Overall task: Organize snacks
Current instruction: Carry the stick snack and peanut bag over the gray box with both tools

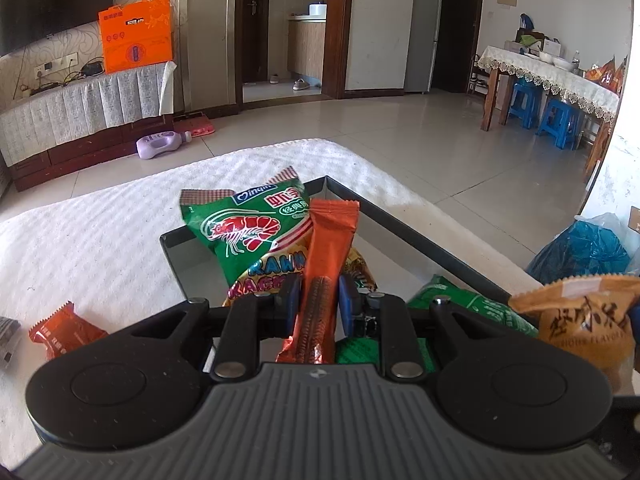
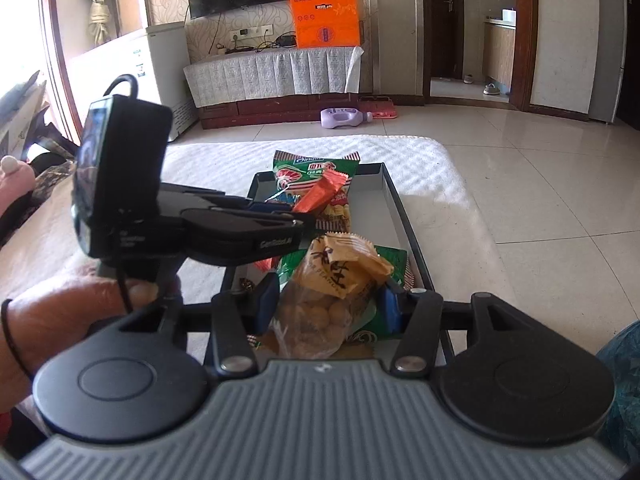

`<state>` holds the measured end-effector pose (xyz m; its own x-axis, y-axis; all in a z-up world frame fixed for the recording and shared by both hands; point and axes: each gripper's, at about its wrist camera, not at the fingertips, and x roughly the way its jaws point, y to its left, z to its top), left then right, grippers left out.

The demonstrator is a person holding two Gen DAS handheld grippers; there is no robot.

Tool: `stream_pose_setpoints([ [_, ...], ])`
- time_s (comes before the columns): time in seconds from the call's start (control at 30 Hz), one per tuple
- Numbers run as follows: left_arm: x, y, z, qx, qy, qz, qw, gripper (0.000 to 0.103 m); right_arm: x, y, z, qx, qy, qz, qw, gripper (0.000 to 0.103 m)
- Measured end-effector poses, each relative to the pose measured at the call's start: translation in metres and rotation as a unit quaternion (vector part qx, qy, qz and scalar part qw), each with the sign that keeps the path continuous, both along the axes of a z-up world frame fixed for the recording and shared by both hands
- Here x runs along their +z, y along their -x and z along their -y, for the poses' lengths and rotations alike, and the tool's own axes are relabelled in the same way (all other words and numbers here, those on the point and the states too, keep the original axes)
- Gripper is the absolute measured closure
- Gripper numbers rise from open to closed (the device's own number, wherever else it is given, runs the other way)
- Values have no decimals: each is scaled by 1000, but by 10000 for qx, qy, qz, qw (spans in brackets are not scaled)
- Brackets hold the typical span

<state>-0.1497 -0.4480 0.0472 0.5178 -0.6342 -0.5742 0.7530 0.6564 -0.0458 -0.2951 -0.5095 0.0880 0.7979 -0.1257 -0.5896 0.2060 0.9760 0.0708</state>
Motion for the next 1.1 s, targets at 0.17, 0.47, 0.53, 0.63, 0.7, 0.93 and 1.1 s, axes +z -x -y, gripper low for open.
stream_pose_setpoints([
  [0.17,-3,-7,8,16,9,33,10000,78,0,0,0,27,15,-15,10000,49],
  [0.47,-6,-7,8,-12,-76,126,9999,78,2,0,-2,108,9,2,9999,49],
  [0.53,-8,-4,5,5,-105,132,9999,78,2,0,-2,116,8,-2,9999,49],
  [0.63,-11,-1,4,17,-162,122,9998,78,1,0,-1,113,-13,-22,9999,49],
  [0.7,-13,1,3,5,-206,124,9997,78,1,-1,-1,119,-15,-24,9999,49],
  [0.93,-17,1,-6,-29,-302,12,9995,78,0,-5,-2,177,-22,-56,9998,49],
  [1.1,-19,1,-12,-154,-372,-55,9992,78,-2,-8,-5,204,-36,-70,9998,49],
])
